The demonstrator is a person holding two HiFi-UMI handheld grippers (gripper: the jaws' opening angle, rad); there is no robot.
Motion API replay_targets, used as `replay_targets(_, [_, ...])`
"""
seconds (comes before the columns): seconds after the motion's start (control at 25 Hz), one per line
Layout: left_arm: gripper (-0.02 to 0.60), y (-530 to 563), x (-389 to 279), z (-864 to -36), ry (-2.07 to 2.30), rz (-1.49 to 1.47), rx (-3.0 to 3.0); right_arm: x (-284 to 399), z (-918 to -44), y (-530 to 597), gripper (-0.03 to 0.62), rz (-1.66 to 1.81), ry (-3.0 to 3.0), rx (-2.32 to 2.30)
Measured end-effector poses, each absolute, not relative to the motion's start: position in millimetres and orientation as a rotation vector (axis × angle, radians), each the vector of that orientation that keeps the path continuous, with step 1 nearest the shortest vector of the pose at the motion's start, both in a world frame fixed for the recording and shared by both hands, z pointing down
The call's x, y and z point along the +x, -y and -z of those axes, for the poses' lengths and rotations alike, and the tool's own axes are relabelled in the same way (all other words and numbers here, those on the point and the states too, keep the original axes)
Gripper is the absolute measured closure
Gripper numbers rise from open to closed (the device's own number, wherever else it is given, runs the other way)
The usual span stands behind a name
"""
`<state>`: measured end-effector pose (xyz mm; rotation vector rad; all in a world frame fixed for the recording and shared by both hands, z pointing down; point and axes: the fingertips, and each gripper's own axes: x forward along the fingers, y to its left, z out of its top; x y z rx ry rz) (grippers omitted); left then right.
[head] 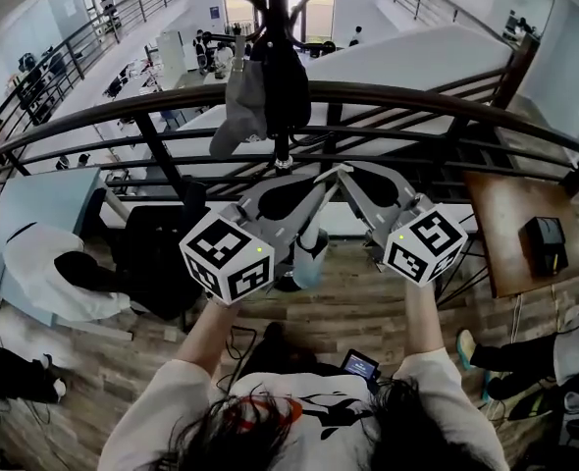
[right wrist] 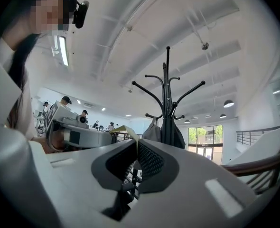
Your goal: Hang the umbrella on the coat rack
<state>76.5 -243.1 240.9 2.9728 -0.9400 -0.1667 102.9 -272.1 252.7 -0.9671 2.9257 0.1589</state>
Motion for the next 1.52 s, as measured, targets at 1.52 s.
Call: replay_targets(1.52, [0.581,399,61,-122,0.753,0.489,3.185,101,-132,430,0.565,-0.536,-2.731,-1.128])
